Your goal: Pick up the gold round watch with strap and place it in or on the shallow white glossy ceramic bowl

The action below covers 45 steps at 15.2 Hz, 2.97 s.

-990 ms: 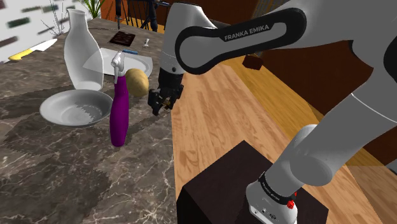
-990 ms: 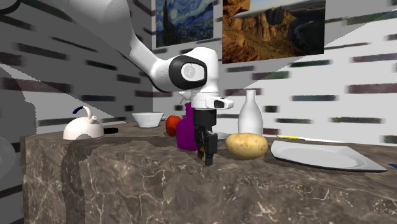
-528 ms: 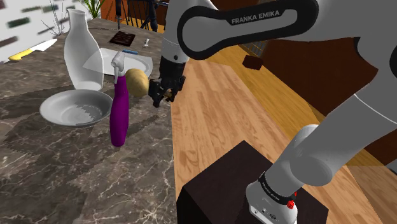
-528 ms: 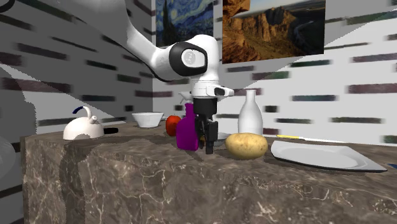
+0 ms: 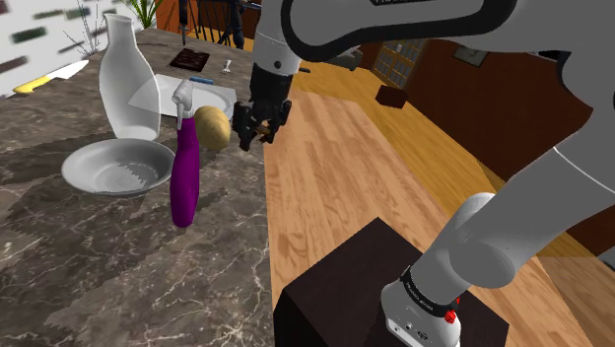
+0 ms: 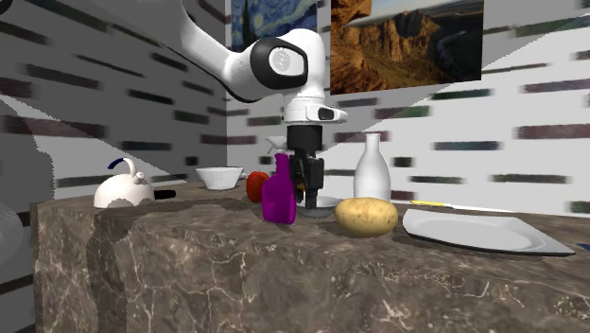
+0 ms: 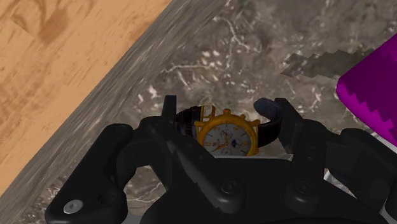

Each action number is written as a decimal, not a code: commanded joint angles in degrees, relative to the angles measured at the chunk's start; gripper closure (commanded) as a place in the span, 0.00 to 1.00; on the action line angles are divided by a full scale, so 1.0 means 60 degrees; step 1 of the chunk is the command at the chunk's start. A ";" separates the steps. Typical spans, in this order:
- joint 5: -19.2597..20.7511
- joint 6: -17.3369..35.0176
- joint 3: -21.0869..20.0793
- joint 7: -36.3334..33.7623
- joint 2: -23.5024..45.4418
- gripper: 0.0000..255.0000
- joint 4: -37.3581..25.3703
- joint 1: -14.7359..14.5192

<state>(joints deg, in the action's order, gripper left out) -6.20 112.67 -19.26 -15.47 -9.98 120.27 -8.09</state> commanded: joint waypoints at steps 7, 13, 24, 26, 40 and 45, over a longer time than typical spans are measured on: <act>0.0000 -0.0987 0.0051 -0.0023 -0.0130 1.00 -0.0857 0.0021; 0.0706 -0.1089 -0.0704 -0.1450 0.1793 1.00 -0.2839 -0.0412; 0.2723 -0.2597 -0.1147 -0.3671 0.6254 1.00 -0.8468 -0.2415; 0.3022 -0.3076 -0.1077 -0.3849 0.7101 1.00 -0.9774 -0.2910; 0.2973 -0.1447 -0.1056 -0.3909 0.6892 1.00 -0.7910 -0.2610; 0.2974 -0.1449 -0.1055 -0.3909 0.6893 1.00 -0.7912 -0.2611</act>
<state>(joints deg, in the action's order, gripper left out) 11.64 103.98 -25.60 -38.92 31.38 72.80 -23.76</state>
